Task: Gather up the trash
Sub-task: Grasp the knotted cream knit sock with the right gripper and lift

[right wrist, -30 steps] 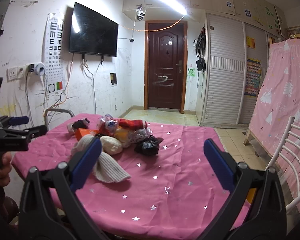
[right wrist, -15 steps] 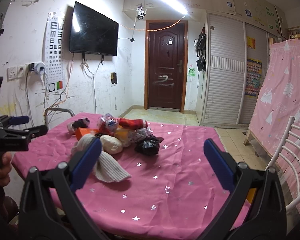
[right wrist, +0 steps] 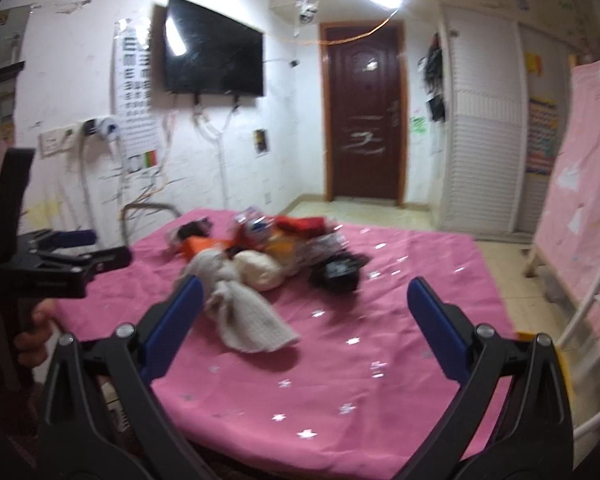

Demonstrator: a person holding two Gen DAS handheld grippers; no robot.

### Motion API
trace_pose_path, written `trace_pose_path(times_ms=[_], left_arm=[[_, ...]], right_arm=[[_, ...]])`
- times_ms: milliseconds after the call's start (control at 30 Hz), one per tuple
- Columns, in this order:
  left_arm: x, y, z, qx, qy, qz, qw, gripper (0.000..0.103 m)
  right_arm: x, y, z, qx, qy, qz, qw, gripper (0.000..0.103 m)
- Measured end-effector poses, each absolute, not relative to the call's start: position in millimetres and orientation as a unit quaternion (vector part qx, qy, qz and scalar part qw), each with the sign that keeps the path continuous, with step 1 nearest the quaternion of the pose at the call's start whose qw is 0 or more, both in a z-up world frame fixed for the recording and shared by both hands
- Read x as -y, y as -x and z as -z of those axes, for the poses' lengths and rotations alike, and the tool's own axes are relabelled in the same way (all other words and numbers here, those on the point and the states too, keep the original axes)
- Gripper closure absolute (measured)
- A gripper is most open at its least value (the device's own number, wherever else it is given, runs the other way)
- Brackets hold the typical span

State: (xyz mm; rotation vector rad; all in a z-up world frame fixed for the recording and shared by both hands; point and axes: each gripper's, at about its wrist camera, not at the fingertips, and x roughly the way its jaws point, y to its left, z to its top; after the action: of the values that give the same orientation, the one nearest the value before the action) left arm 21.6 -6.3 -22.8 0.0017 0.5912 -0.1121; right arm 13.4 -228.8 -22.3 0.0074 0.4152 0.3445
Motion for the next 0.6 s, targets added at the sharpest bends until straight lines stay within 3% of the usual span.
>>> trace_pose_path(times_ms=[533,600], left_arm=[[-30,-105,24,-0.352,0.008,0.012,0.936,0.010],[-37,-121,24,-0.369,0.003,0.007,0.929,0.013]], right_arm=[[165,-74,46,-0.310,0.038,-0.280,0.908,0.006],[159,-82,50,-0.322,0.044,-0.278,0.904,0.020]])
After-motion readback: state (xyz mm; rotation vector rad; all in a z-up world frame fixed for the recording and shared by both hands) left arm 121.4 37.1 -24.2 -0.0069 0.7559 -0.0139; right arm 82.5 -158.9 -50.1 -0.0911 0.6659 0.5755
